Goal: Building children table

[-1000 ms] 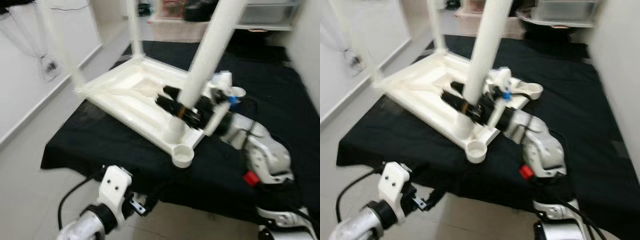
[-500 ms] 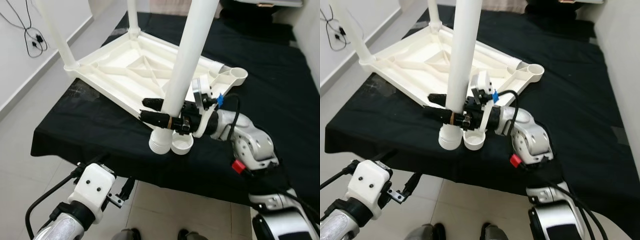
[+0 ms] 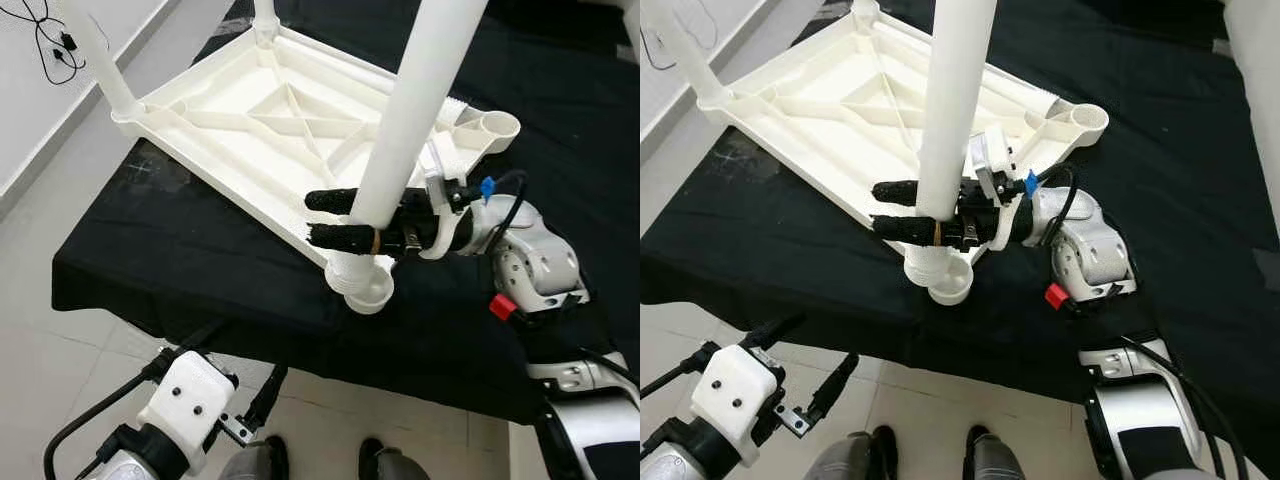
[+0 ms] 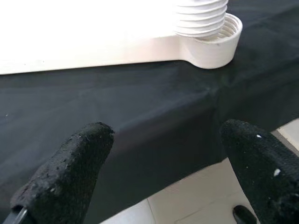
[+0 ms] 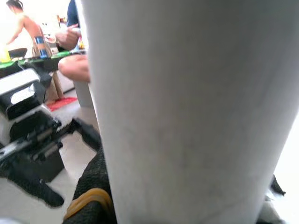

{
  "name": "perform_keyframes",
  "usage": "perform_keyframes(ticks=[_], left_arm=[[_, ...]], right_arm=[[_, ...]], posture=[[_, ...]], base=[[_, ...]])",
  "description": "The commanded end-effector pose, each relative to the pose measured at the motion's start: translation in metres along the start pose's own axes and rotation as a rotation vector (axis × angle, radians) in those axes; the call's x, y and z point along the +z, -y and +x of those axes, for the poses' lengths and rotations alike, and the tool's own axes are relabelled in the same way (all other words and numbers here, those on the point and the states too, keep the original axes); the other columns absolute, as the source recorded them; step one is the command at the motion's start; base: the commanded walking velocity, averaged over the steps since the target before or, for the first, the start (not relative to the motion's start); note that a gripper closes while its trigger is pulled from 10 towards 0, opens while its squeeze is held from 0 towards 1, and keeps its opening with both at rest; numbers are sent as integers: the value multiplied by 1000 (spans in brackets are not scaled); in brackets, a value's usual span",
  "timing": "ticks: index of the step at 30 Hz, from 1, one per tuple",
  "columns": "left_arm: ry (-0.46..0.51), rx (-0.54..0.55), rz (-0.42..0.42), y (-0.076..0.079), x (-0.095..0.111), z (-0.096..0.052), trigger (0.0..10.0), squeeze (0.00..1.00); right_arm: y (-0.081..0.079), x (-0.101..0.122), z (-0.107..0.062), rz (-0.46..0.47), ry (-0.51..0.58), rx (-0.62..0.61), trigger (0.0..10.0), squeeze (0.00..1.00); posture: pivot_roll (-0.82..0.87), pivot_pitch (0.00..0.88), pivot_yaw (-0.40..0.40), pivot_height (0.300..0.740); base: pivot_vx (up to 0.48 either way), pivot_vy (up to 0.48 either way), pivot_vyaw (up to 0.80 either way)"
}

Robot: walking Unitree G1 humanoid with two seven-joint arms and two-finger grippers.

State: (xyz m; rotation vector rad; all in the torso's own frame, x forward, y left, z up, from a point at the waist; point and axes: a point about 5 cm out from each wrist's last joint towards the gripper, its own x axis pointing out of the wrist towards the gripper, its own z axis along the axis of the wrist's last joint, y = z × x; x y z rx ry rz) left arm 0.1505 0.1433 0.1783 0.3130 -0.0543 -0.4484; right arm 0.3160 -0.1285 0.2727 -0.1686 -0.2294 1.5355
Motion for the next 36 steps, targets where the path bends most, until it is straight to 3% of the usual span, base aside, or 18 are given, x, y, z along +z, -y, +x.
perform_keyframes(ticks=[1,10,20,36], left_arm=[[-10,-25,8,1,-1,-4,10000,0],[2,-31,16,0,-2,-2,10000,0],[21,-54,14,2,-1,-1,10000,0],[35,-121,-5,8,1,-2,10000,0]], right_arm=[[-7,3,-2,-34,-14,41,10000,0],[-17,-4,-2,-42,-57,88,10000,0],[-7,-11,8,-71,-75,-8,10000,0],[-4,-17,7,-58,-131,24,10000,0]], posture=[[123,320,34,740],[116,316,38,740],[113,318,31,740],[108,328,18,740]], base=[[0,0,0],[0,0,0],[0,0,0],[0,0,0]])
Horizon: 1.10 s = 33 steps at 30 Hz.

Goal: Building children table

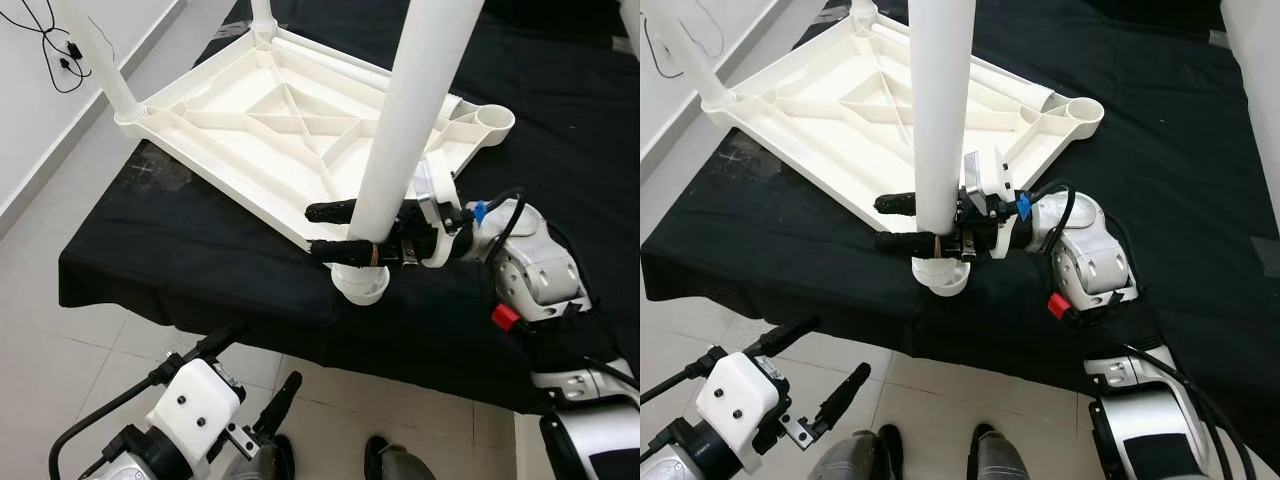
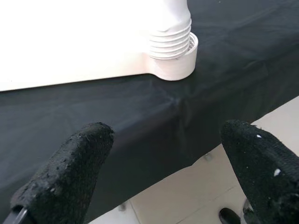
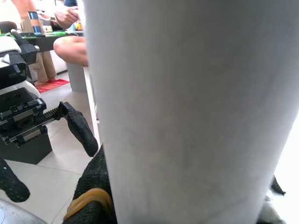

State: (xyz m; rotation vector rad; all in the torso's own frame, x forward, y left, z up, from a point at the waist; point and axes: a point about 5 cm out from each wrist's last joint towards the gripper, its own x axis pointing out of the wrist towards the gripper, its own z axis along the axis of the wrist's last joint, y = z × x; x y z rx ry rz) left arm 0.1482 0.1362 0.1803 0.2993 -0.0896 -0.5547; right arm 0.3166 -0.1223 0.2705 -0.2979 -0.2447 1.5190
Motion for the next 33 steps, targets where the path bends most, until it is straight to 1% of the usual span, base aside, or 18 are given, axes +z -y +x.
perform_keyframes(ticks=[1,9,12,15,22,29,31,33], left_arm=[[-16,-27,0,3,-3,-3,10000,0],[-14,-30,2,3,-2,-3,10000,0],[-13,-30,3,3,-2,-3,10000,0],[-13,-30,4,3,-3,-3,10000,0],[-13,-29,5,3,-3,-3,10000,0],[-12,-29,6,3,-3,-2,10000,0],[-12,-29,6,3,-3,-2,10000,0],[-11,-28,6,3,-3,-2,10000,0]], right_arm=[[-3,-14,1,32,-72,23,10000,0],[-1,-15,-2,36,-89,31,10000,0],[-1,-16,-6,43,-103,41,10000,0],[-2,-16,-9,51,-110,60,10000,0],[-4,-16,-10,62,-106,86,10000,0],[-5,-19,-7,74,-105,90,10000,0],[-3,-26,-1,79,-124,41,10000,0],[-2,-28,2,82,-133,19,10000,0]], posture=[[109,328,16,740],[106,331,14,740],[104,331,13,740],[104,330,14,740],[103,330,15,740],[101,330,14,740],[100,330,13,740],[100,331,12,740]], base=[[0,0,0],[0,0,0],[0,0,0],[0,0,0],[0,0,0],[0,0,0],[0,0,0],[0,0,0]])
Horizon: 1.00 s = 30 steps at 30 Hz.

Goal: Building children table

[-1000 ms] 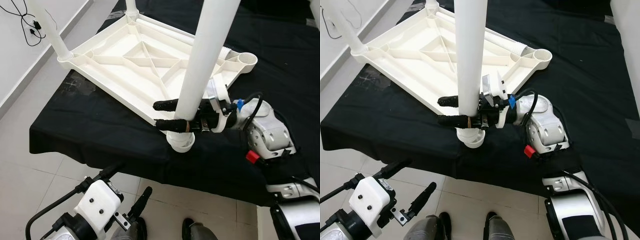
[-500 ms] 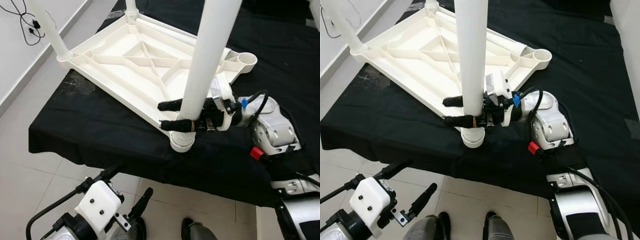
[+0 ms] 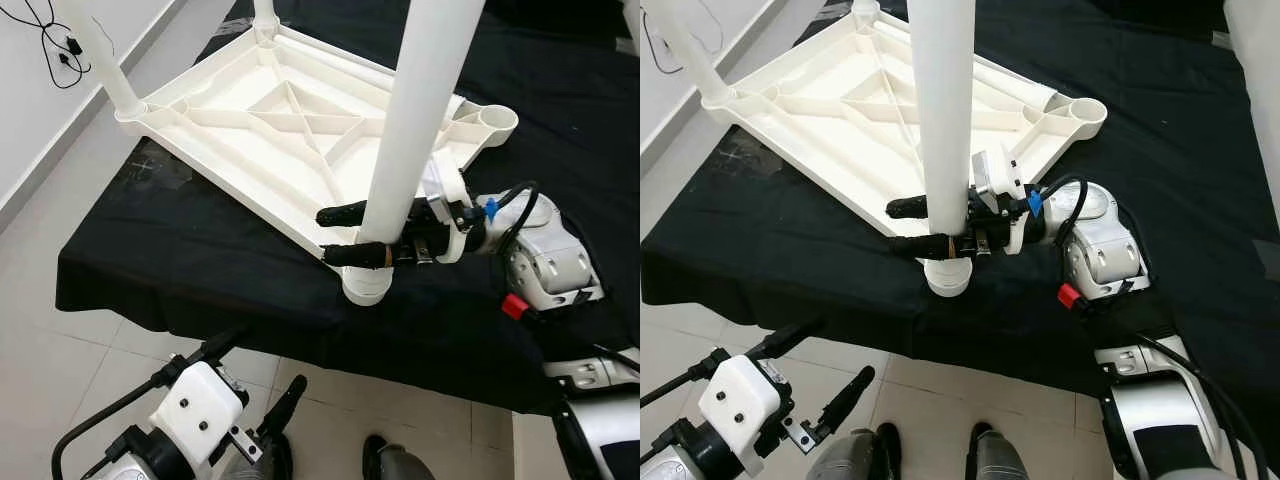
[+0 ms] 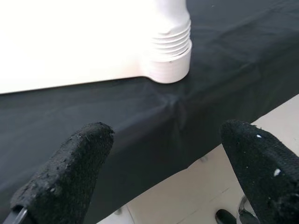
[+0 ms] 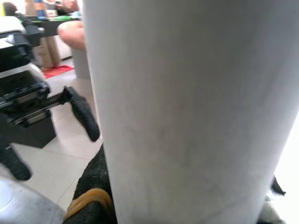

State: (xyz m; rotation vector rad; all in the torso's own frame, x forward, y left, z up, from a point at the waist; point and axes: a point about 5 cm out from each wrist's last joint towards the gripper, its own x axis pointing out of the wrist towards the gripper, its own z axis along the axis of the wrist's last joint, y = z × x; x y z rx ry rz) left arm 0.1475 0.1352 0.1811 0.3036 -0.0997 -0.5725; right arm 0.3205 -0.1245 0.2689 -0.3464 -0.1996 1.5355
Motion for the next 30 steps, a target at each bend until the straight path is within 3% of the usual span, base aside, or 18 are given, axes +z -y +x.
perform_keyframes(ticks=[1,5,7,11,23,30], left_arm=[[-22,-12,-1,2,-4,-2,10000,0],[-21,-11,0,2,-4,-2,10000,0],[-20,-10,2,2,-4,-2,10000,0],[-20,-10,2,2,-4,-2,10000,0],[-20,-7,9,1,-5,-1,10000,0],[-17,-6,12,0,-6,0,10000,0]], right_arm=[[-5,-25,5,86,-77,-6,10000,0],[0,-31,8,89,-108,-87,10000,0],[7,-37,8,102,-148,-201,10000,0],[12,-41,6,110,-179,-312,10000,0],[6,-48,1,159,-237,-555,10000,0],[-1,-58,4,252,-260,-785,10000,0]], posture=[[100,331,12,740],[98,332,12,740],[95,332,12,740],[92,332,12,740],[76,329,8,740],[66,323,6,740]], base=[[0,0,0],[0,0,0],[0,0,0],[0,0,0],[0,0,0],[0,0,0]])
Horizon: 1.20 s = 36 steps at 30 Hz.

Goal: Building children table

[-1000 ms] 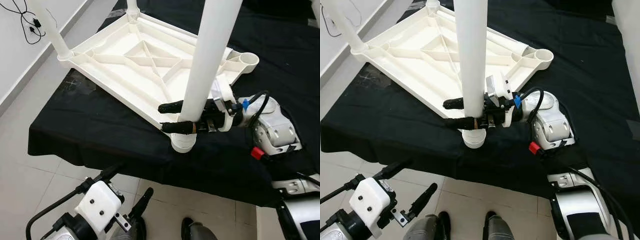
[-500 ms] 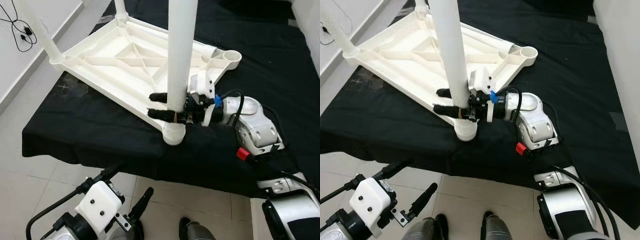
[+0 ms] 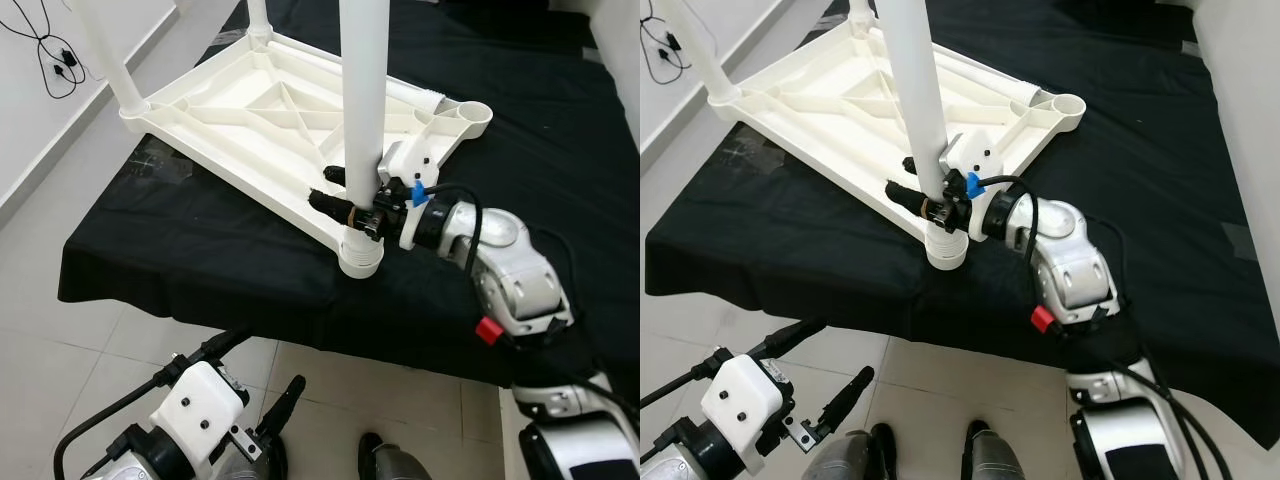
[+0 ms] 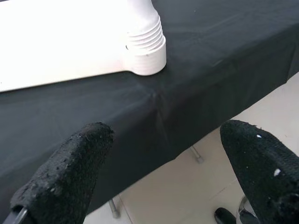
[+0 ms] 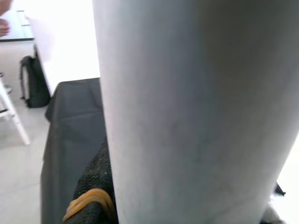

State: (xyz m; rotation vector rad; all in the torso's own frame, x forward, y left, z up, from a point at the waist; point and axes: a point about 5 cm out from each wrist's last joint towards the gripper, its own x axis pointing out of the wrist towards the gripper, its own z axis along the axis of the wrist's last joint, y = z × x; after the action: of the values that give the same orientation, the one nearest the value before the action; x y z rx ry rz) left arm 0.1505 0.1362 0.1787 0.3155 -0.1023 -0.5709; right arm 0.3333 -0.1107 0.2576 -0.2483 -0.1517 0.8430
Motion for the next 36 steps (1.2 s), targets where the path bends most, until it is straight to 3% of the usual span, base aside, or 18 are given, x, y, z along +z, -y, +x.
perform_keyframes(ticks=[1,6,11,21,36], left_arm=[[-16,-6,0,1,-3,-1,10000,0],[-15,-7,1,1,-4,-1,10000,0],[-15,-7,2,1,-4,-1,10000,0],[-16,-10,7,0,-6,-1,10000,0],[-12,-10,12,0,-7,0,10000,0]], right_arm=[[2,-46,-8,114,-196,-139,10000,0],[4,-47,-10,155,-187,-273,10000,0],[2,-46,-12,177,-176,-327,10000,0],[-38,-48,-11,204,-112,-412,10000,0],[-60,-47,-8,217,-69,-504,10000,0]], posture=[[67,323,5,740],[64,321,5,740],[62,321,6,740],[64,307,14,740],[70,299,16,740]], base=[[0,0,0],[0,0,0],[0,0,0],[0,0,0],[0,0,0]])
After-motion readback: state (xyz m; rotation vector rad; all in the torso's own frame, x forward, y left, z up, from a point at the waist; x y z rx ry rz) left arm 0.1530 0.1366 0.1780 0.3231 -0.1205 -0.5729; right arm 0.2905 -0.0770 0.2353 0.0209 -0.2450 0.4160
